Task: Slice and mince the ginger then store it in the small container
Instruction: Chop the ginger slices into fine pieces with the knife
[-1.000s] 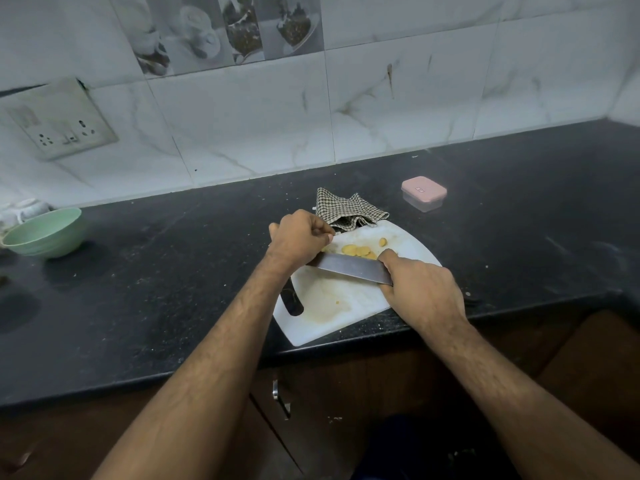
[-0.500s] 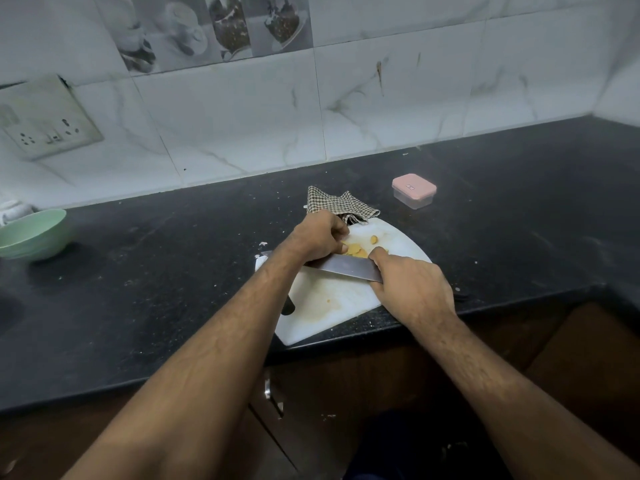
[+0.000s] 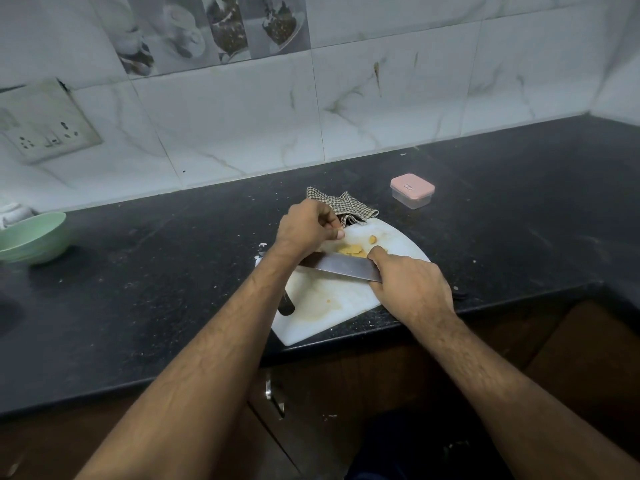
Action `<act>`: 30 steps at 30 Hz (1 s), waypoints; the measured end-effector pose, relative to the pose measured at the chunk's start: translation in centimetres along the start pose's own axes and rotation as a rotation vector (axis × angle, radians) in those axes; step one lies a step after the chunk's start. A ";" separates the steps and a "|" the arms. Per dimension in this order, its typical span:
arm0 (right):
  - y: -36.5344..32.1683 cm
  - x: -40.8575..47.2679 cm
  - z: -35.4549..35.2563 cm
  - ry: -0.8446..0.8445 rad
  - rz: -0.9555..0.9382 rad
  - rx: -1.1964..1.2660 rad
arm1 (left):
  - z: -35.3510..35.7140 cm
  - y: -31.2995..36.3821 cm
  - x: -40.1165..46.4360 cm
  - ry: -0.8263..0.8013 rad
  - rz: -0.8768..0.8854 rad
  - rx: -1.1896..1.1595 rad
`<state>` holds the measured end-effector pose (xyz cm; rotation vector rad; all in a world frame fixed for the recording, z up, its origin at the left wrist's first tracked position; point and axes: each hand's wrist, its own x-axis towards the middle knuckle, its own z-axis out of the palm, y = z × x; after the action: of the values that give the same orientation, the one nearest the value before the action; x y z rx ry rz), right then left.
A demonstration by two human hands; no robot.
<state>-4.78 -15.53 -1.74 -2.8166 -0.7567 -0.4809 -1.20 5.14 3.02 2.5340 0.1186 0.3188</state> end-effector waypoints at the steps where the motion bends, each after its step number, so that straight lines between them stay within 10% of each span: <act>1: 0.1 0.1 0.0 0.002 0.003 0.000 | -0.3 0.1 -0.4 0.050 0.010 -0.023; 22: -1.2 -1.0 -3.0 -0.046 0.150 0.065 | 1.1 -1.4 -12.3 0.275 -0.280 -0.376; 30: -2.3 -1.4 -5.1 -0.417 0.179 0.297 | 2.5 -1.8 -12.7 0.295 -0.238 -0.233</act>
<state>-8.45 -15.60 2.75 -2.6873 -0.5750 0.2386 -12.93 3.32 -2.53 2.2017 0.4658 0.5734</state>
